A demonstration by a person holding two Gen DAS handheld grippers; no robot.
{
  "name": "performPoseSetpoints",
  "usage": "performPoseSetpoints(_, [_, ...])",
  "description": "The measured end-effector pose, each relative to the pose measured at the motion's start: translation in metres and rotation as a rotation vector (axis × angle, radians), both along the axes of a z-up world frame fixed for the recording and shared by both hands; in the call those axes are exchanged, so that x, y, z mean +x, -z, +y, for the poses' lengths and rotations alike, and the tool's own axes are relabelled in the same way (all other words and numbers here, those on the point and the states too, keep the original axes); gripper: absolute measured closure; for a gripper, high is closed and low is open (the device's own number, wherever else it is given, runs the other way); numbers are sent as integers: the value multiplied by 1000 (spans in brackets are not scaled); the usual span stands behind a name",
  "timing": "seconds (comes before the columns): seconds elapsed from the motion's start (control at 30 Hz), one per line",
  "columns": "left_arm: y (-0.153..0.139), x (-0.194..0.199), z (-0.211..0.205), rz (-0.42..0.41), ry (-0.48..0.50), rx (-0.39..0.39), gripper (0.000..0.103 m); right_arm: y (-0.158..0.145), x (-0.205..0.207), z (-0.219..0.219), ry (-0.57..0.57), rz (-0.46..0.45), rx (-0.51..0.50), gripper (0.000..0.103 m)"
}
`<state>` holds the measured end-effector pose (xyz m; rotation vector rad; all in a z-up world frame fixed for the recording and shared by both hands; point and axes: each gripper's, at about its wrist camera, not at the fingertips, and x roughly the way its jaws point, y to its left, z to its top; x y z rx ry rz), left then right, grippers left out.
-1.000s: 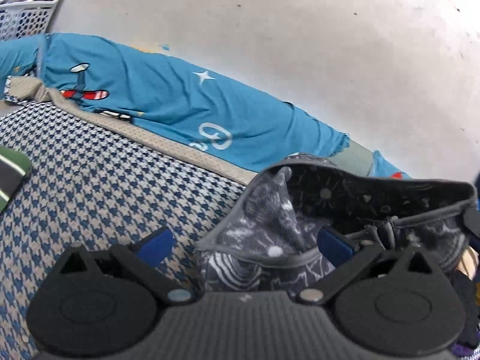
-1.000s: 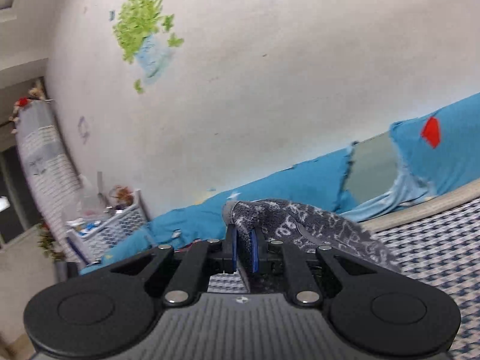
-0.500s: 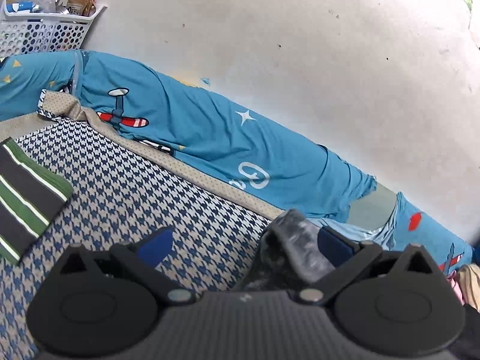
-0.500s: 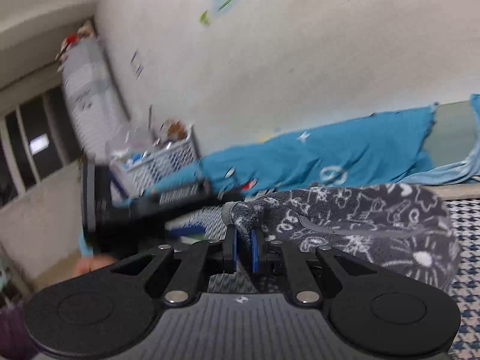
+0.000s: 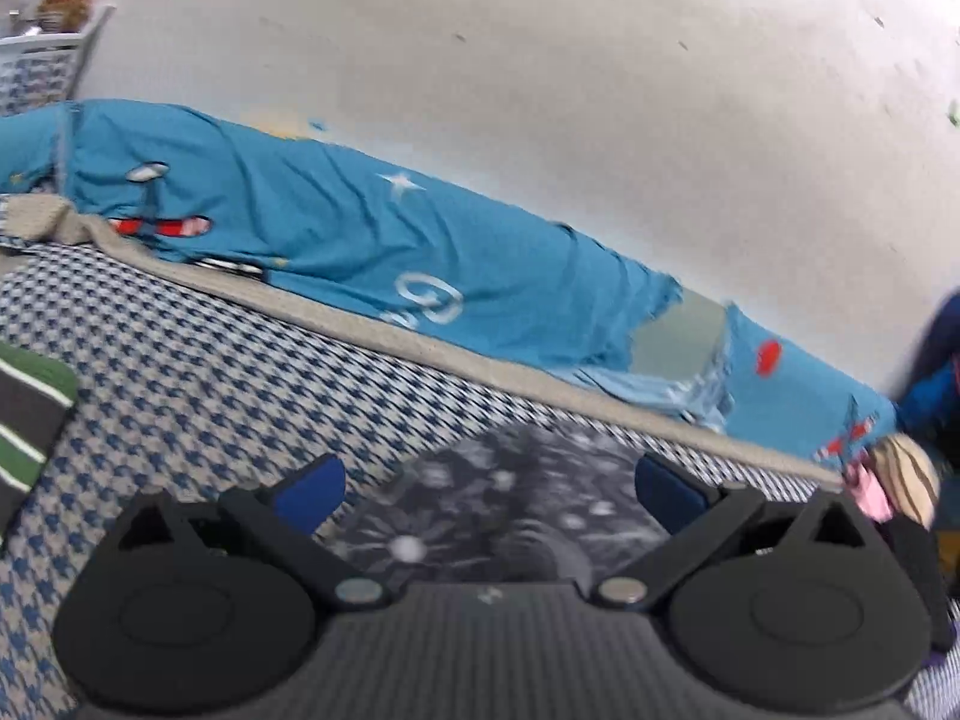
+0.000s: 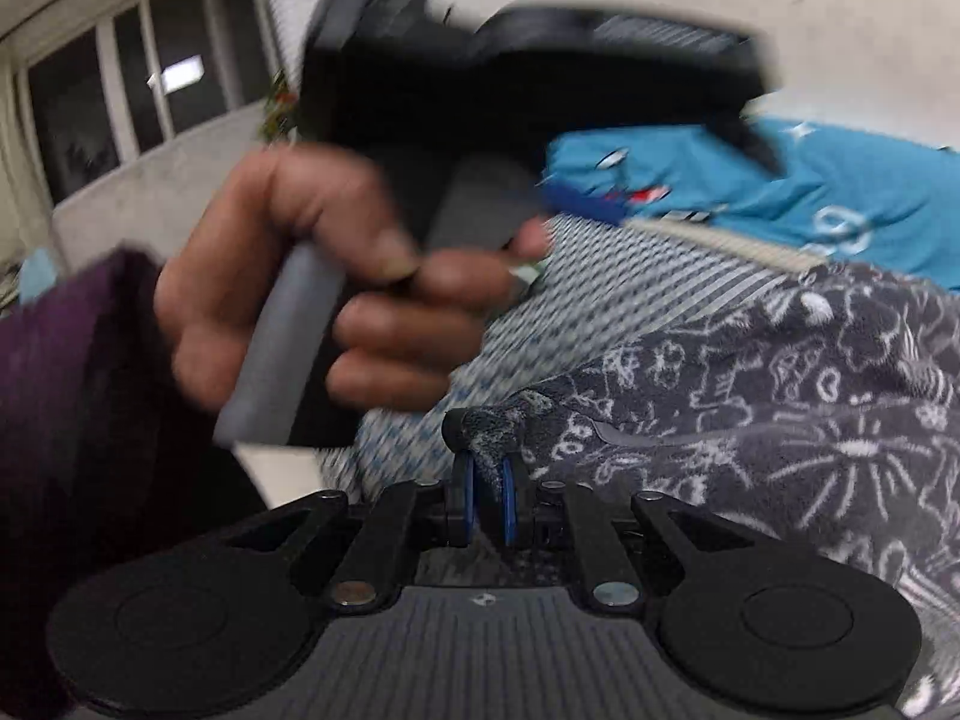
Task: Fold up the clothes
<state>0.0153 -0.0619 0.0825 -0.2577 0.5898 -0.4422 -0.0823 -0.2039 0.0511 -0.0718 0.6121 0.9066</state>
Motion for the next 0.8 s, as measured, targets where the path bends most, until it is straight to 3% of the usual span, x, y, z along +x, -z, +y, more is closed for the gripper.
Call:
performPoseSetpoints(0.13, [2,-3,-17,12,90,25,0,5,-3,5,-47,-5,-39,92])
performPoseSetpoints(0.23, [7,-2,-36,24,144,90,0,1,-2,-4,-39,-1,-31,88])
performPoseSetpoints(0.3, [12,2,-45,46,124,149,0,-2,-3,-11,-40,0,-35,88])
performPoseSetpoints(0.53, [29,18,-47,139,43,214,0,-10,-19,-44,-51,-25,-67,82])
performPoseSetpoints(0.8, [56,28,-42,217,-67,351,0,-31,-12,-100,106,-25,37,78])
